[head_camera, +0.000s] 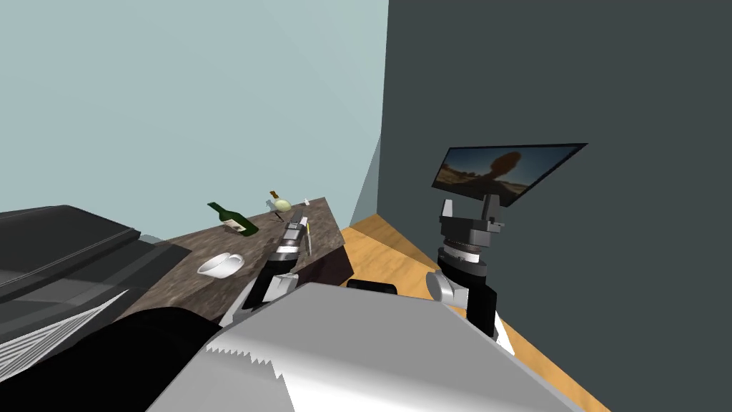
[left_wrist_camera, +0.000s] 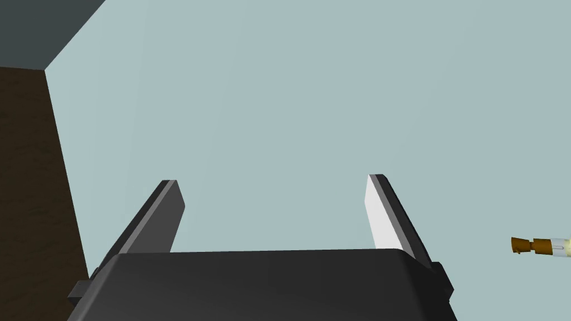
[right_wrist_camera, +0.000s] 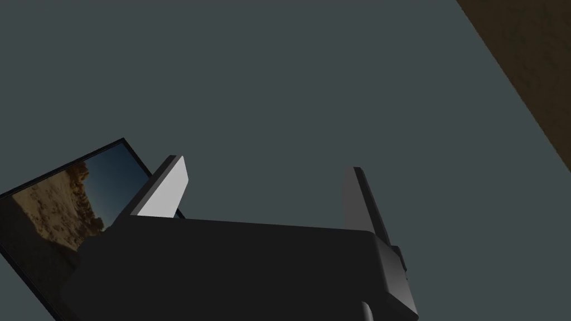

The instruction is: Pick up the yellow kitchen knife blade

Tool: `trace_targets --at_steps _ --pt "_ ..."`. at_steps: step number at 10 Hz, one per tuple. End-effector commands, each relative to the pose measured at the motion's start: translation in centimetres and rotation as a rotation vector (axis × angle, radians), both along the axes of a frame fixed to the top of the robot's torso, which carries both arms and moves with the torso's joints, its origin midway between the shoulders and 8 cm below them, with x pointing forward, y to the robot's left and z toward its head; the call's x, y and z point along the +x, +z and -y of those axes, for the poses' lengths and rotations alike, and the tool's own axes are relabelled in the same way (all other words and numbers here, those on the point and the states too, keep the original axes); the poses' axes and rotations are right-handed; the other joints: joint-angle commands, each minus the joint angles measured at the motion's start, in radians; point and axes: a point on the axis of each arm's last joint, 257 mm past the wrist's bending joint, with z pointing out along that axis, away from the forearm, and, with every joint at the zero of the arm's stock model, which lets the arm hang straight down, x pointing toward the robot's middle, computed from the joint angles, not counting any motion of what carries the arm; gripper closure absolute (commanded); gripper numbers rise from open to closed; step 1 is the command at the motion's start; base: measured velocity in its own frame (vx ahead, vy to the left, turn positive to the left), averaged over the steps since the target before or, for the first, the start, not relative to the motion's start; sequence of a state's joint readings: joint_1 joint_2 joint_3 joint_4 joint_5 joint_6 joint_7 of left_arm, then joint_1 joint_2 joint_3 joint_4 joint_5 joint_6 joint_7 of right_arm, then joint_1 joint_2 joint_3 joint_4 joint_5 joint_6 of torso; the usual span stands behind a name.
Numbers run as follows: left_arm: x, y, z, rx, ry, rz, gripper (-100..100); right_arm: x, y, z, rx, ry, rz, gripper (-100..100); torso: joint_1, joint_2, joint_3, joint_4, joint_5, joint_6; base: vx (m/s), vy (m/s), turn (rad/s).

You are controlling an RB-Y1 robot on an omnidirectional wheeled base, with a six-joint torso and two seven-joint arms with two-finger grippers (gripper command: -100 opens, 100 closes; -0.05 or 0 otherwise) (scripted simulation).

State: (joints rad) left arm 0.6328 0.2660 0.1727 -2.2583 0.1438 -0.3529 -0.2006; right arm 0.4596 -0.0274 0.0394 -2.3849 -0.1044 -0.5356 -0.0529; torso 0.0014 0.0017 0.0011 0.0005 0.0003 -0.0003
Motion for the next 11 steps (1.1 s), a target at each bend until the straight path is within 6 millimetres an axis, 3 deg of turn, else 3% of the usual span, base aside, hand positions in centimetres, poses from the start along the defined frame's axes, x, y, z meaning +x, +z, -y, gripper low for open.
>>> trace_targets --at_steps 1,4,5,6,7,8,9,11 --pt "-0.1 -1.7 -2.0 -0.003 0.033 -0.073 -100 0.0 0.0 0.0 0.000 0.000 0.000 0 0.000 0.000 0.000 0.000 0.000 0.000 -0.020 0.004 -0.143" --pt "-0.6 -4.5 -5.4 -0.001 0.087 -0.193 -100 0.0 0.0 0.0 0.000 0.000 0.000 0 0.000 0.000 0.000 0.000 0.000 0.000 -0.020 0.006 -0.166" --pt "-0.5 -4.8 -5.5 -0.005 0.088 -0.202 -100 0.0 0.0 0.0 0.000 0.000 0.000 0 0.000 0.000 0.000 0.000 0.000 0.000 -0.012 0.010 -0.080" --pt "-0.9 -6.0 -7.2 -0.004 0.113 -0.257 -100 0.0 0.0 0.0 0.000 0.000 0.000 0 0.000 -0.001 -0.001 0.000 0.000 0.000 -0.013 0.006 -0.170" --pt "-0.9 -6.4 -7.3 -0.007 0.116 -0.271 -100 0.0 0.0 0.0 0.000 0.000 0.000 0 0.000 -0.001 -0.001 0.000 0.000 0.000 -0.012 0.010 -0.085" --pt "-1.4 -7.8 -9.0 -0.008 0.141 -0.334 -100 0.0 0.0 0.0 0.000 0.000 0.000 0 0.000 -0.001 -0.001 0.000 0.000 0.000 -0.011 0.007 -0.175" --pt "-1.4 -8.1 -9.0 -0.010 0.143 -0.343 -100 0.0 0.0 0.0 0.000 0.000 0.000 0 0.000 -0.001 -0.001 0.000 0.000 0.000 -0.010 0.011 -0.077" --pt "-2.8 -10.7 -12.3 0.007 0.191 -0.469 -100 0.0 0.0 0.0 0.000 0.000 0.000 0 0.000 -0.001 -0.001 0.000 0.000 0.000 -0.009 0.014 -0.210"
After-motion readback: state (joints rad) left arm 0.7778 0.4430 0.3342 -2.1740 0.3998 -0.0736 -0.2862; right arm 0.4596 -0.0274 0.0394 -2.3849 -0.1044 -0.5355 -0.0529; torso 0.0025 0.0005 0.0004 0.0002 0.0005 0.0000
